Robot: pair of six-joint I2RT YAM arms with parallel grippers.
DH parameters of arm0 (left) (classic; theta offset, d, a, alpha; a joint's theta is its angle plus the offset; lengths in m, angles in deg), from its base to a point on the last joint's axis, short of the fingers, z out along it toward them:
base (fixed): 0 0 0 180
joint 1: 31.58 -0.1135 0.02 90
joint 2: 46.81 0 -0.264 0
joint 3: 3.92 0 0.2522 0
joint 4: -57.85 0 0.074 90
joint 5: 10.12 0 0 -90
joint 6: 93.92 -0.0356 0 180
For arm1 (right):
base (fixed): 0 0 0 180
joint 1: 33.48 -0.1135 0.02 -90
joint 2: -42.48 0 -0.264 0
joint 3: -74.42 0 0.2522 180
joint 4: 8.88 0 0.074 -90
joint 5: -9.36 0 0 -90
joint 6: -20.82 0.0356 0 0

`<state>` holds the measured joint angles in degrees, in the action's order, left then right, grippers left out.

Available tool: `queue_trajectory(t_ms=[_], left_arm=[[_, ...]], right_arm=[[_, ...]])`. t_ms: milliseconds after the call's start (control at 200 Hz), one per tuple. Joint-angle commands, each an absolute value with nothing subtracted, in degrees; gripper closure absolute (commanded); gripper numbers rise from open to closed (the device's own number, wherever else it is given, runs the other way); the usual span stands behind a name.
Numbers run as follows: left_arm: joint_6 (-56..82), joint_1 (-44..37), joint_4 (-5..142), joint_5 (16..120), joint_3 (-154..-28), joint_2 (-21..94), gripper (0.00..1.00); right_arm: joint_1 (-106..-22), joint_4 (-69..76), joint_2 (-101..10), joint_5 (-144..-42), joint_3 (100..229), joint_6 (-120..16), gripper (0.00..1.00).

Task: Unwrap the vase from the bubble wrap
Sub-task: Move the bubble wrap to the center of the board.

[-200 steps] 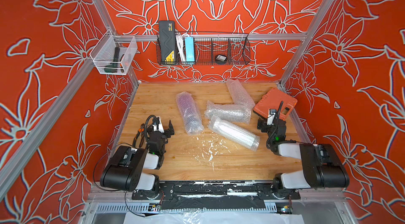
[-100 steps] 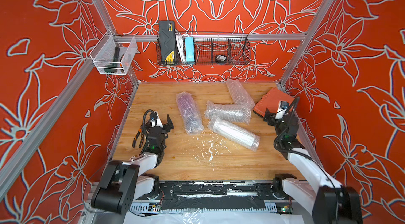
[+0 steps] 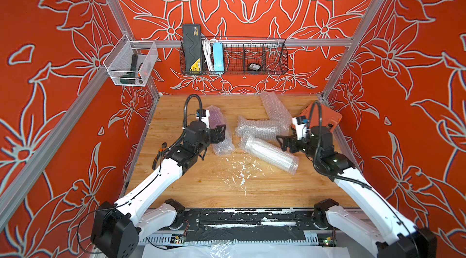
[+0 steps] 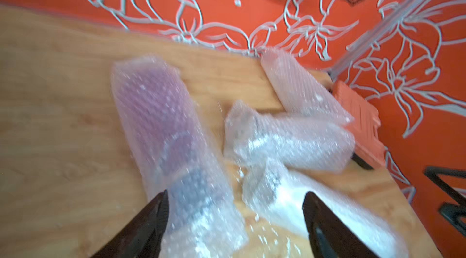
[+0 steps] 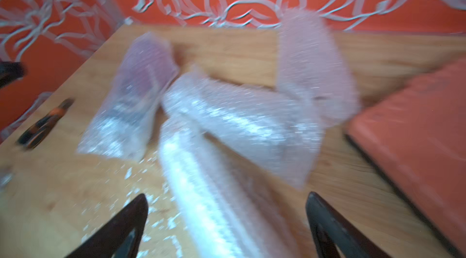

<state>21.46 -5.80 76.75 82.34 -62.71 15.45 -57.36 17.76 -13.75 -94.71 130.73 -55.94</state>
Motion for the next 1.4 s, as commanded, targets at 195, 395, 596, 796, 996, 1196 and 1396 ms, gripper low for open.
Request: queue_trajectory(t_ms=[195, 395, 596, 796, 996, 1196, 1396], left_arm=[[29.3, -3.2, 80.0, 81.9, -58.5, 22.7, 0.10], [30.8, -3.2, 77.5, 84.0, -57.2, 25.7, 0.12], [30.0, -3.5, 75.8, 84.1, -60.2, 30.8, 0.15], [30.8, -3.5, 74.3, 83.3, -61.6, 34.0, 0.35], [31.0, -3.4, 74.3, 82.9, -60.4, 32.8, 0.84], [31.4, -3.5, 76.0, 79.7, -55.6, 27.0, 1.00], [34.0, -3.5, 80.1, 75.6, -47.6, 13.4, 1.00]], right_arm=[[-65.3, 21.1, -20.2, -97.3, 133.4, -53.0, 0.02], [-66.8, 20.0, -22.6, -96.7, 133.4, -52.7, 0.02], [-66.8, 20.1, -22.9, -96.6, 133.5, -53.4, 0.02], [-66.9, 18.7, -21.6, -95.6, 131.9, -53.7, 0.02], [-67.0, 21.0, -21.0, -94.3, 132.7, -55.8, 0.02], [-67.4, 24.9, -18.9, -93.6, 133.4, -58.3, 0.02], [-72.5, 26.5, -18.9, -97.7, 133.4, -59.9, 0.03]])
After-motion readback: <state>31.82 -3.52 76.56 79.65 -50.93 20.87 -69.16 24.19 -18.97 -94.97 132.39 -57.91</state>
